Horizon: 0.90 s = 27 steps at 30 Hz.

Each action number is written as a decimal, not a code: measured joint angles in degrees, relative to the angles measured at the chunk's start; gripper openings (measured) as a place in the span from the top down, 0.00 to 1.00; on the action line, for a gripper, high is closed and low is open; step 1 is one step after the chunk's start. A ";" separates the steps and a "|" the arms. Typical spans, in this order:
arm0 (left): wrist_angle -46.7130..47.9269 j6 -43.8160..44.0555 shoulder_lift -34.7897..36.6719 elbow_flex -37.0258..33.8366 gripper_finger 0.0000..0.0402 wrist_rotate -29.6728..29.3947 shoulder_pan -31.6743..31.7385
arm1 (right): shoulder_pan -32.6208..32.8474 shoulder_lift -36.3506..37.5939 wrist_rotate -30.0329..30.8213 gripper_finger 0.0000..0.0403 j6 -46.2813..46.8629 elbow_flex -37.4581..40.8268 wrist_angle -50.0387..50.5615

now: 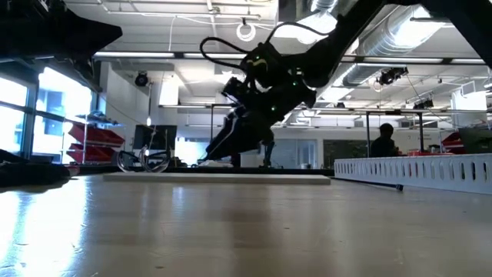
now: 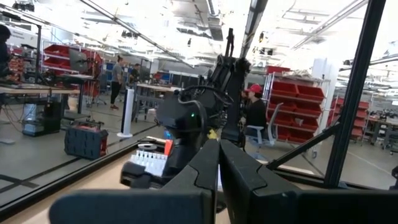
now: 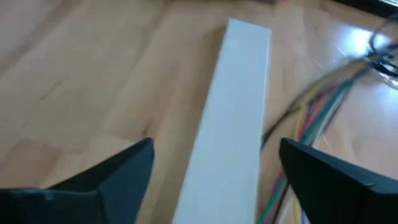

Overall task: Ziptie cables
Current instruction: Move the cable duct cover from the center to the table to the top center part of the table

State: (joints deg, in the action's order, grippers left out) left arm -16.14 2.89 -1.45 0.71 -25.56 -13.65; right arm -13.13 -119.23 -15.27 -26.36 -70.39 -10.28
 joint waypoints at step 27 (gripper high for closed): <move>0.00 0.14 0.00 0.00 1.00 0.14 0.00 | -0.65 -8.43 2.43 0.49 8.32 -0.44 0.06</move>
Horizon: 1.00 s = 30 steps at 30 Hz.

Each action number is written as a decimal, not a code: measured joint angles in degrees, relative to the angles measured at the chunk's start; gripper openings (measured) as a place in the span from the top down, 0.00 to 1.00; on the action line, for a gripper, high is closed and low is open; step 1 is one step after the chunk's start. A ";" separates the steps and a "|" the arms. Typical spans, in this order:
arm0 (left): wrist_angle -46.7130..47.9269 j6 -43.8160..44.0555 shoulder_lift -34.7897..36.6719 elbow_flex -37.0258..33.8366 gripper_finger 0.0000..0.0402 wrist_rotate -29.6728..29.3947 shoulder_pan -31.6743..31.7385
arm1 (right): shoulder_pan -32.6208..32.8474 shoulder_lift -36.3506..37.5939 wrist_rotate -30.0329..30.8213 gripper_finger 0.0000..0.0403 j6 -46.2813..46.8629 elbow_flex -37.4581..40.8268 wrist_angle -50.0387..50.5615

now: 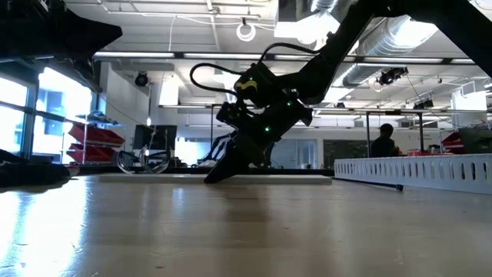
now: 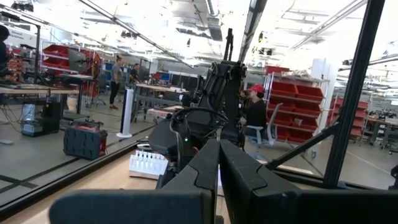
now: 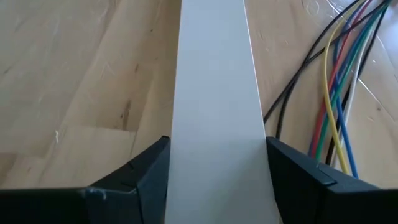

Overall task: Ziptie cables
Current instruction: Move the cable duct cover from the center to the table to the top center part of the table

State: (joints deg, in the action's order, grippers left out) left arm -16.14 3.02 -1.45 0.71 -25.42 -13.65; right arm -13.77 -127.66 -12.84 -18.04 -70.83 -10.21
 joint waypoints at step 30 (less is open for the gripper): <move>0.00 1.34 0.00 0.02 1.00 0.94 -0.02 | -6.84 12.93 -5.72 0.49 2.92 0.51 2.00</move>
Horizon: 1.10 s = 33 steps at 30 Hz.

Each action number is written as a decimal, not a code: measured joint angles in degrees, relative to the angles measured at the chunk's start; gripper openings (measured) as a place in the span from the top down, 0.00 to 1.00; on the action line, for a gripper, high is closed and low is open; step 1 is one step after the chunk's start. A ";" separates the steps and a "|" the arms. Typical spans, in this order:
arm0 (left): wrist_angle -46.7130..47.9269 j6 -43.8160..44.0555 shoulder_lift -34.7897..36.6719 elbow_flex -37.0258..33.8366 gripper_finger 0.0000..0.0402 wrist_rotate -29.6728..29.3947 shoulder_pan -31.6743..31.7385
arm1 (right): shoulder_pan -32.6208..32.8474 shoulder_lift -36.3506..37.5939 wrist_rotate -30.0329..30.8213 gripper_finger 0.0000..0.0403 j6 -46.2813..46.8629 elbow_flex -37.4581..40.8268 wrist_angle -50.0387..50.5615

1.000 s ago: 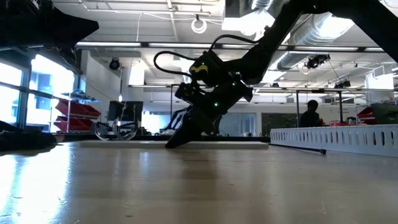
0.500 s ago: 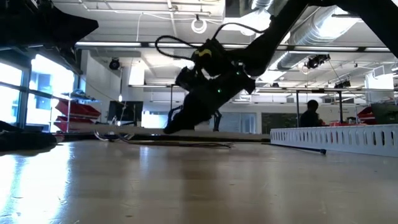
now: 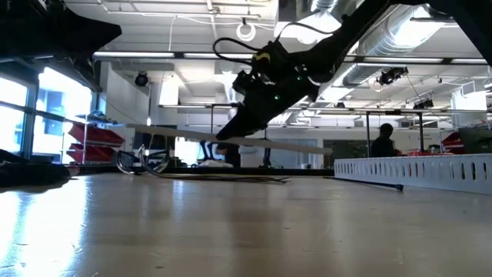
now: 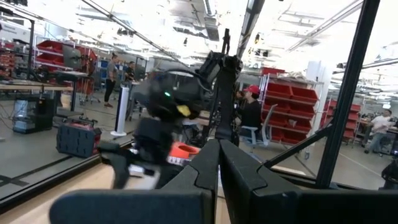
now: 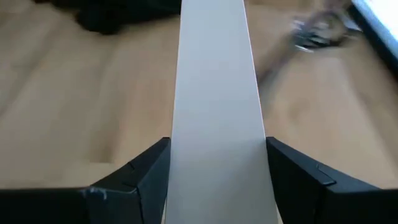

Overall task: Ziptie cables
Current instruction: Move the cable duct cover from the center to the table to the top center part of the table

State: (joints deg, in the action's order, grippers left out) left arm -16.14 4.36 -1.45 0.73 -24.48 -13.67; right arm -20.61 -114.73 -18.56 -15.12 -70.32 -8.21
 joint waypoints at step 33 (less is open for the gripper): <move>-0.40 -0.01 0.00 0.00 1.00 0.20 0.02 | -9.83 -0.82 6.95 0.24 -11.24 -0.07 5.77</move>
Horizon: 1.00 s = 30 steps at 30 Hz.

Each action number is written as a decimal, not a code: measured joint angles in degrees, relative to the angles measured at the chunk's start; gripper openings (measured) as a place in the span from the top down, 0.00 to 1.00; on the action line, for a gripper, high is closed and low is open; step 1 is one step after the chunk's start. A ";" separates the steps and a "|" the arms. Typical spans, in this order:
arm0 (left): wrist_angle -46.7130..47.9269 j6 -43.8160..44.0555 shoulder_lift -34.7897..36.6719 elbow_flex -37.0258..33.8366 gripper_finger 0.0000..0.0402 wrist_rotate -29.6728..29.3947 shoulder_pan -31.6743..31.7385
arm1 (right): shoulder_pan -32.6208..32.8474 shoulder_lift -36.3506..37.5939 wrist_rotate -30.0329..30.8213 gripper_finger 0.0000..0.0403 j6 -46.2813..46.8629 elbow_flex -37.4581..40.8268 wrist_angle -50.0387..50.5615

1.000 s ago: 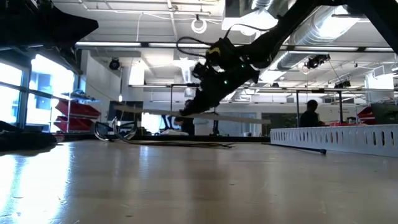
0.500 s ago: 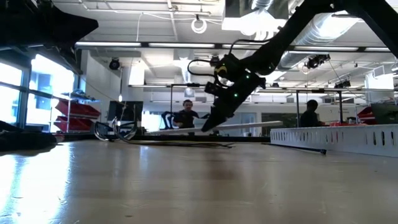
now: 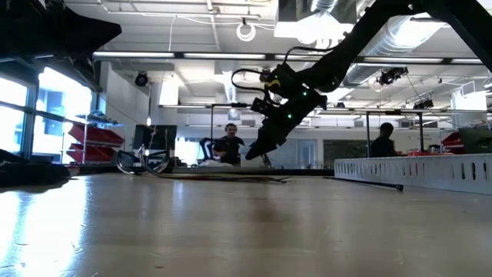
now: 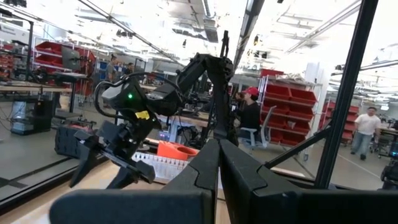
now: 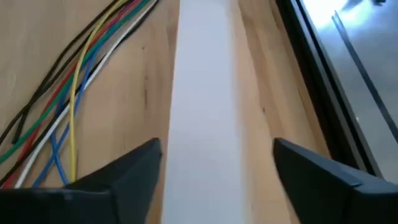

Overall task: Ziptie cables
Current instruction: Move the cable duct cover from the center to the table to the top center part of the table, then wrap the cables using a zip tie

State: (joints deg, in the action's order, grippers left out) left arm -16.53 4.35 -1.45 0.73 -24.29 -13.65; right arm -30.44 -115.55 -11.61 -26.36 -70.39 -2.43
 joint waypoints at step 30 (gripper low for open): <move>16.82 4.34 -14.17 14.11 0.93 -26.15 9.65 | 26.06 3.30 9.99 0.23 12.12 19.95 -29.13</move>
State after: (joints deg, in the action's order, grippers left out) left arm 0.28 8.69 -15.62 14.84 -50.43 -4.00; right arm -4.38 -112.25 -1.63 -14.23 -50.45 -31.56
